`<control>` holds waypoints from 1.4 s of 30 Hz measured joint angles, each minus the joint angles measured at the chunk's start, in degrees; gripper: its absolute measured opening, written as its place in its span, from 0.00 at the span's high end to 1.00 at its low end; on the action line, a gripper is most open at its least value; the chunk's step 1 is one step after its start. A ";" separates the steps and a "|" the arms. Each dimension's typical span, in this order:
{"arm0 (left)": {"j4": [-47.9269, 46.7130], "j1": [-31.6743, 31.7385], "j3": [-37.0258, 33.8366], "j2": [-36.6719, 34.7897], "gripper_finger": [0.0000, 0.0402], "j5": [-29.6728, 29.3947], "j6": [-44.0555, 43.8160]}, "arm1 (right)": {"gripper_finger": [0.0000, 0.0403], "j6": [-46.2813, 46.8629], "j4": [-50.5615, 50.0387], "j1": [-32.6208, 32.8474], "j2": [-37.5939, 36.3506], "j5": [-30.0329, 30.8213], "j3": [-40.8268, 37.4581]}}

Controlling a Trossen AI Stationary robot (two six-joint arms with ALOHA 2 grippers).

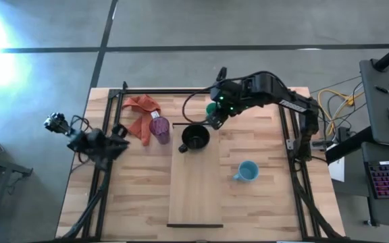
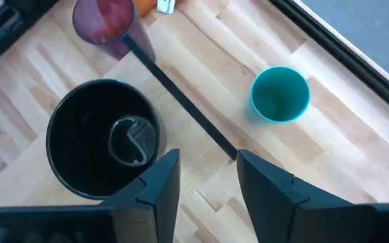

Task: Stack small to large cups/mugs on shelf
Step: Put the black cup on the shelf

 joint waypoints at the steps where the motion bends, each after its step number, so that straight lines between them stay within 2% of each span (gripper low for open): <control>1: 3.54 0.01 0.00 0.28 0.85 -0.01 -3.77 | 0.66 0.41 0.02 0.00 -0.05 0.00 0.00; 3: 11.87 0.02 0.00 0.61 0.85 -0.92 -5.35 | 0.65 1.21 0.00 0.00 0.07 0.00 -0.02; 6: 21.33 0.05 0.00 1.74 0.85 -5.08 3.19 | 0.65 2.52 0.00 0.00 0.52 0.00 -0.03; 9: 28.96 0.03 0.52 2.64 0.85 -15.03 8.17 | 0.65 4.16 -0.07 0.00 1.02 0.03 -0.04; 11: 28.58 0.05 2.96 3.28 0.85 -23.72 10.35 | 0.66 4.78 -0.06 0.00 1.21 0.32 -0.07; 13: 20.88 -0.13 6.54 3.56 0.85 -26.61 11.23 | 0.66 5.81 -0.07 0.00 1.22 0.70 -0.13; 18: -24.14 -0.30 20.23 9.97 0.85 -24.35 1.35 | 0.67 7.33 -0.11 0.00 1.17 0.90 -0.15; 20: -34.79 -0.22 24.64 14.37 0.85 -24.59 -3.04 | 0.67 7.33 -0.21 -0.04 1.05 0.90 -0.15; 22: -39.98 -0.18 28.06 18.48 0.85 -25.09 -7.96 | 0.67 7.29 -0.34 -0.11 0.98 1.05 -0.15; 27: -42.83 -0.10 32.06 26.67 0.85 -25.20 -14.95 | 0.68 6.72 -0.33 -0.72 1.11 4.84 -0.26; 32: -41.32 0.19 34.00 36.33 0.85 -23.89 -18.67 | 0.69 5.04 -0.35 -2.29 1.11 5.47 -0.43; 38: -28.81 0.27 34.92 49.26 0.87 -20.42 -19.65 | 0.74 1.86 -0.35 -4.40 1.13 4.09 -0.59; 42: -24.86 0.31 39.18 57.30 0.97 -20.59 -21.62 | 0.83 0.70 -0.36 -5.76 1.13 2.04 -0.68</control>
